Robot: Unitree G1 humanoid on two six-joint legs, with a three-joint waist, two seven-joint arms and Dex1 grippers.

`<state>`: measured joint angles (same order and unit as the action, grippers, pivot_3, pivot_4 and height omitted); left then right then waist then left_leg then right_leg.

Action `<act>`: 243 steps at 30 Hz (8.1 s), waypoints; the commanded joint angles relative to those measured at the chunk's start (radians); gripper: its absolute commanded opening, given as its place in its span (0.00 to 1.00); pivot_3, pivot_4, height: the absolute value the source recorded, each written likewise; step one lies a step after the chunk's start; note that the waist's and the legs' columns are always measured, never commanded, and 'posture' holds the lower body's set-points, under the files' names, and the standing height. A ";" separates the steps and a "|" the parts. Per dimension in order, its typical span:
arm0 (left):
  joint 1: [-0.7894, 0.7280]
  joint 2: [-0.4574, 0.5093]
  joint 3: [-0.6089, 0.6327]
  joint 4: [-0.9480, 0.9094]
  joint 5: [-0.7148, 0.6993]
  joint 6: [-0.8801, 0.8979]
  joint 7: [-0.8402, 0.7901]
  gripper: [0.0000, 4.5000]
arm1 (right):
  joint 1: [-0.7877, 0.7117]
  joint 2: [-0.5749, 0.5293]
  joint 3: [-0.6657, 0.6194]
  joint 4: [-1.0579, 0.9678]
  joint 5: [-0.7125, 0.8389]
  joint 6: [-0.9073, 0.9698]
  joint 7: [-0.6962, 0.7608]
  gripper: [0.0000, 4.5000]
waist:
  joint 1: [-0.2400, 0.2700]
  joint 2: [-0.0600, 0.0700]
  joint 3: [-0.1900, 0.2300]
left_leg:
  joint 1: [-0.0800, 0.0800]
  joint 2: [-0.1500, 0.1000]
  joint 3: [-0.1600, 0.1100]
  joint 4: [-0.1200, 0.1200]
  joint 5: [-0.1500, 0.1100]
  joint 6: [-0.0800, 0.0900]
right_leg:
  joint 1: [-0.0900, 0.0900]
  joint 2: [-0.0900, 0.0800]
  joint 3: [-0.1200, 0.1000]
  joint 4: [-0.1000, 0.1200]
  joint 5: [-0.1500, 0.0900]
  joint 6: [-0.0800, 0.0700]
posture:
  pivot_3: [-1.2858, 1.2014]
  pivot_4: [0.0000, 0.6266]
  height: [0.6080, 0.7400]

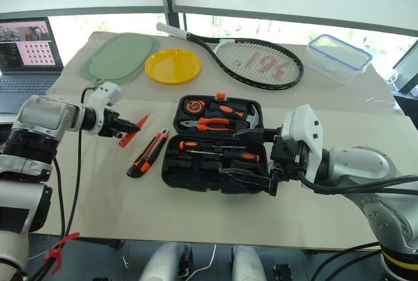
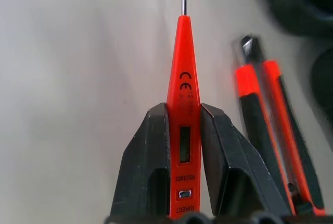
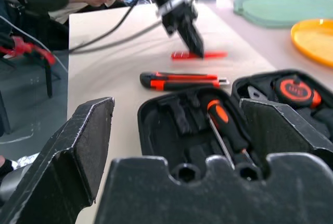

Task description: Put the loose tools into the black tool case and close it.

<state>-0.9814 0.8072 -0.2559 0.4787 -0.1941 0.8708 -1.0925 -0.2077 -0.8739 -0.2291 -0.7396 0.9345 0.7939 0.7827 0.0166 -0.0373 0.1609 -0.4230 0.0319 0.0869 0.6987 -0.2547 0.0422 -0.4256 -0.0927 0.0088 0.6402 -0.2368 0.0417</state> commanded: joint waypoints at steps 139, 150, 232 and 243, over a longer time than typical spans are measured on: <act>0.282 -0.266 0.001 -0.036 0.073 -0.829 -0.272 0.02 | 0.063 -0.041 0.041 0.025 -0.010 -0.037 -0.040 1.00 | -0.007 0.005 -0.017 | 0.010 0.001 -0.001 0.006 -0.002 0.004 | 0.014 0.001 0.002 0.000 0.001 0.003 | 0.52 0.24 0.99; 0.617 0.075 0.527 -0.638 -0.258 -0.156 -0.073 0.86 | -0.088 -0.006 0.177 0.156 -0.121 -0.111 0.107 1.00 | -0.036 0.004 -0.015 | 0.003 0.002 0.000 0.002 -0.002 0.003 | 0.002 0.001 0.004 0.000 0.000 0.003 | 0.52 0.24 0.99; 0.158 -0.119 -0.359 -0.504 0.177 -0.406 -0.300 0.38 | 0.314 -0.028 -0.065 -0.065 -0.254 -0.139 0.030 1.00 | -0.002 -0.005 -0.010 | 0.002 -0.001 0.000 -0.001 -0.001 0.002 | 0.004 0.003 0.003 -0.007 0.001 0.003 | 0.52 0.24 0.99; 0.130 -0.122 -0.337 -0.522 0.151 -0.267 -0.363 0.73 | 0.294 -0.020 -0.039 -0.052 -0.261 -0.145 0.026 1.00 | -0.005 -0.004 -0.010 | 0.002 -0.001 -0.001 0.001 -0.001 0.003 | 0.005 0.003 0.003 -0.006 0.002 0.003 | 0.52 0.24 0.99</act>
<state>-0.8432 0.6792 -0.5959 -0.0252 -0.0469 0.5777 -1.4443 0.0978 -0.8958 -0.2582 -0.7746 0.6700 0.6596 0.8206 0.0119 -0.0414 0.1507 -0.4209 0.0313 0.0860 0.7000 -0.2557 0.0449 -0.4204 -0.0890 0.0122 0.6337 -0.2350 0.0449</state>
